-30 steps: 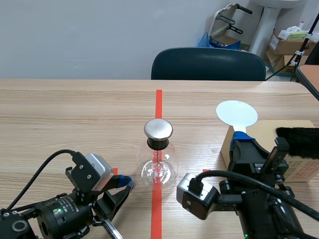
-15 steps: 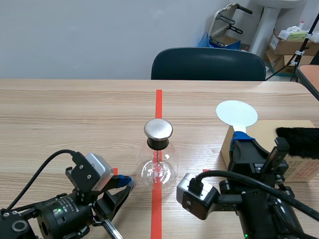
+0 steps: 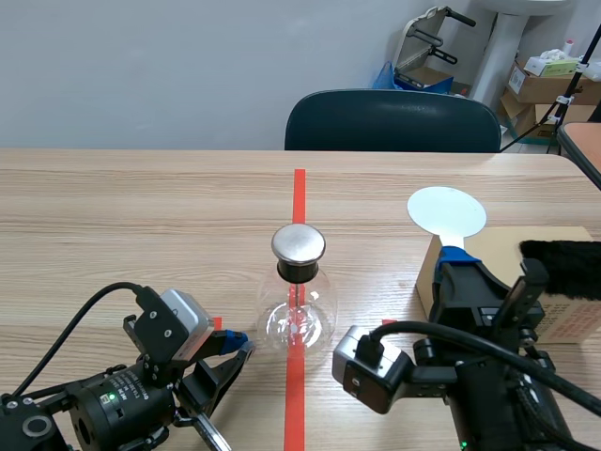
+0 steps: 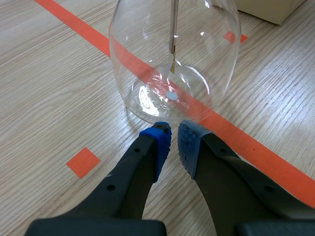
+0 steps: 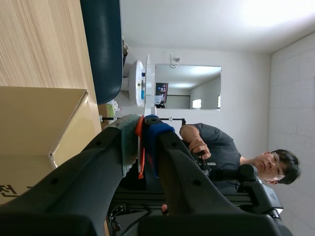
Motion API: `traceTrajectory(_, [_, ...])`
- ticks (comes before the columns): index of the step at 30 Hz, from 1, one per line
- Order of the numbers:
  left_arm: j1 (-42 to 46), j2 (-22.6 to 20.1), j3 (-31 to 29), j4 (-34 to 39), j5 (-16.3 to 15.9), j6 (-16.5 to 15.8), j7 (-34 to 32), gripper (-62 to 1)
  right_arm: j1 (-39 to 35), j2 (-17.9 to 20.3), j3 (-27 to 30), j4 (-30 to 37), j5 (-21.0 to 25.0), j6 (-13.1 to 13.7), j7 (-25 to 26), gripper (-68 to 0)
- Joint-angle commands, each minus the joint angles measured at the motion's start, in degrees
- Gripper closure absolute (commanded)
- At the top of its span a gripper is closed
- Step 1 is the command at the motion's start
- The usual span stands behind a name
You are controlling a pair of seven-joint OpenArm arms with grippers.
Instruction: Do the electroscope experiment
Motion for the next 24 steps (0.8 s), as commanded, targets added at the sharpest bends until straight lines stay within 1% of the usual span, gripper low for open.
traceTrajectory(1, [0.15, 0.17, 0.13, 0.46, -0.37, -0.13, -0.39, -8.5, 0.55, -0.02, 0.07, 1.44, -0.04, -0.48, -0.22, -0.9])
traceTrajectory(9, [0.17, 0.13, 0.13, 0.46, -0.37, -0.13, -0.39, -8.5, 0.55, 0.0, 0.07, 1.44, -0.04, -0.52, -0.24, -0.9])
traceTrajectory(15, [0.17, -0.22, 0.13, 0.46, -0.37, -0.39, -0.61, -8.6, 0.55, 0.0, 0.07, 1.44, -0.04, -2.21, -0.22, -0.9])
traceTrajectory(17, [0.2, -0.57, 0.13, 0.46, -0.37, -0.68, -0.92, -9.5, 0.52, 0.0, 0.31, 1.55, -0.04, -2.23, 0.26, -0.9])
traceTrajectory(20, [0.68, -1.7, 0.11, 0.74, -0.76, -1.6, -3.67, -13.5, 0.33, 0.0, 1.88, 2.12, 0.17, -2.23, 3.19, -0.9])
traceTrajectory(24, [2.19, -3.98, 0.11, 2.82, -0.87, -1.62, -6.73, -19.3, -0.5, -0.37, 6.6, 2.36, 4.94, -3.06, 11.15, -0.9])
